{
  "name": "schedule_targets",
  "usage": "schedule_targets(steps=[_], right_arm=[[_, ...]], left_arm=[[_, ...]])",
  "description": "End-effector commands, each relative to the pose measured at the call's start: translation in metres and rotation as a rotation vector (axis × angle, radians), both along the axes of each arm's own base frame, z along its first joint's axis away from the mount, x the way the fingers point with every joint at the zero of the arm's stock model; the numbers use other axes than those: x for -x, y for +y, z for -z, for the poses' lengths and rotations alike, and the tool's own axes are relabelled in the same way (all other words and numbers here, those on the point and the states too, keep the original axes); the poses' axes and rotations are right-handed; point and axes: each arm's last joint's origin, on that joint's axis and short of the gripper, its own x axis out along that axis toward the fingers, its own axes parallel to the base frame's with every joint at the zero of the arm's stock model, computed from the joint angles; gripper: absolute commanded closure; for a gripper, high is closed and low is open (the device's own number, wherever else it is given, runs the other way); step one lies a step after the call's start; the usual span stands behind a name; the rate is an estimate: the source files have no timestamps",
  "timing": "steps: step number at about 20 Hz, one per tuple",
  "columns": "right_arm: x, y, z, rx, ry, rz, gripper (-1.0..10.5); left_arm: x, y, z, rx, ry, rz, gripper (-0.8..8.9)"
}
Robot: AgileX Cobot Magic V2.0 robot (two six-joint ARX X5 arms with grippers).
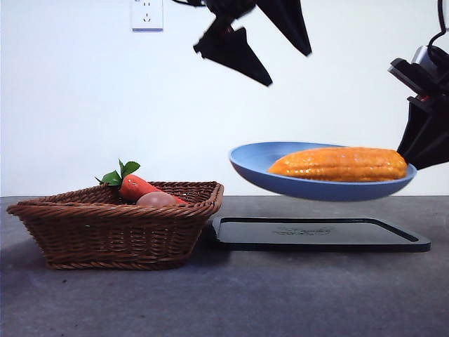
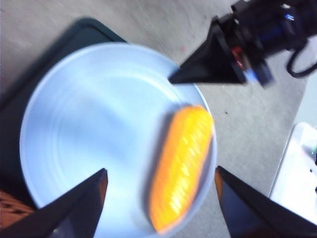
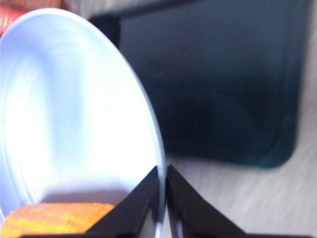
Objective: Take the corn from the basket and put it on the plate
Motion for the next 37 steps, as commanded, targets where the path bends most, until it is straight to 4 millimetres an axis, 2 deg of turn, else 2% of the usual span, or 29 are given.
schedule_targets(steps=[1, 7, 11, 15, 20, 23, 26, 28, 31, 34, 37], right_arm=[[-0.021, -0.003, -0.002, -0.008, -0.003, 0.015, 9.5], [-0.079, -0.005, 0.019, -0.009, 0.071, 0.021, 9.5], [-0.102, -0.005, 0.038, -0.015, 0.117, 0.030, 9.5], [-0.107, -0.005, 0.054, -0.013, 0.156, 0.032, 9.5], [-0.108, -0.005, 0.056, -0.008, 0.158, 0.033, 9.4], [-0.106, -0.005, 0.057, -0.008, 0.178, 0.033, 8.1], [-0.106, -0.005, 0.056, -0.010, 0.177, 0.034, 8.1], [-0.105, -0.009, 0.050, -0.011, 0.169, 0.045, 7.9], [-0.097, -0.019, 0.028, -0.005, 0.137, 0.064, 7.7], [-0.080, -0.029, -0.004, 0.016, 0.083, 0.060, 7.7], [-0.050, -0.028, -0.043, 0.052, 0.026, 0.008, 7.7]], left_arm=[[-0.003, -0.003, -0.009, 0.013, -0.018, 0.009, 4.62], [-0.003, -0.002, -0.019, 0.029, -0.035, 0.008, 4.62], [-0.003, -0.002, -0.019, 0.027, -0.033, 0.008, 4.62], [-0.003, -0.002, -0.019, 0.032, -0.039, 0.008, 4.62], [-0.003, -0.002, -0.019, 0.032, -0.039, 0.008, 4.62], [-0.003, -0.002, -0.019, 0.032, -0.039, 0.008, 4.62], [-0.003, -0.002, -0.019, 0.032, -0.039, 0.008, 4.62], [-0.003, -0.002, -0.019, 0.030, -0.038, 0.007, 4.62], [-0.003, -0.002, -0.019, 0.029, -0.037, 0.007, 4.62], [-0.004, -0.001, -0.019, 0.030, -0.038, 0.005, 4.62], [-0.005, 0.000, -0.019, 0.028, -0.036, 0.000, 4.62]])
